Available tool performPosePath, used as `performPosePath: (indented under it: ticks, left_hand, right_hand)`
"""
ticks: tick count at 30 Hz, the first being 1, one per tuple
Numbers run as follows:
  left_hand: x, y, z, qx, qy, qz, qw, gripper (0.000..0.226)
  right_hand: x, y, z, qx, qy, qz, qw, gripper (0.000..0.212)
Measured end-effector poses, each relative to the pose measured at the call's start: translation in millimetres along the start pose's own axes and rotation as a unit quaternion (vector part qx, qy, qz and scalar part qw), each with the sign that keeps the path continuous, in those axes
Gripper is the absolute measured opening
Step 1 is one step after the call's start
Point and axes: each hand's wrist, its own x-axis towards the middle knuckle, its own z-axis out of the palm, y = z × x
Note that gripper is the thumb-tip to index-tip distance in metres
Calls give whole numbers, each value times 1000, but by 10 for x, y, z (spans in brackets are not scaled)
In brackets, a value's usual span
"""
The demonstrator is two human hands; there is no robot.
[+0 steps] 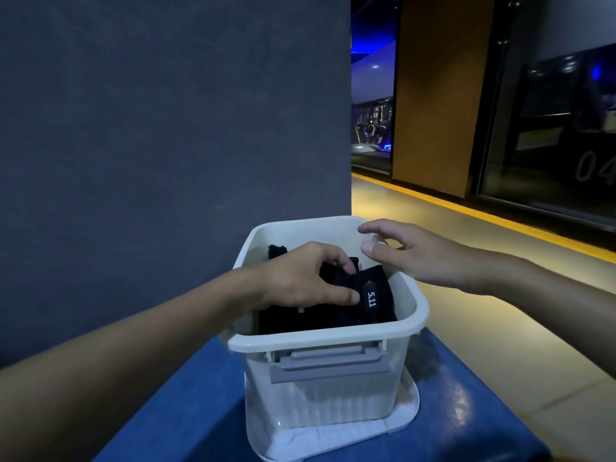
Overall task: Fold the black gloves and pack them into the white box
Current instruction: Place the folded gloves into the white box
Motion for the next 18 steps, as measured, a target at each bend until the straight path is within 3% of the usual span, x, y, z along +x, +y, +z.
performPosePath:
  ticks: [11,18]
  left_hand:
    - [83,-123,39,213,-51,53,974,48]
    - [16,-120,-19,140,-37,107,984,47]
  right_hand:
    - [-7,29,34,30,-27,11,999,54]
    - [-7,47,35,32,-29,8,999,55]
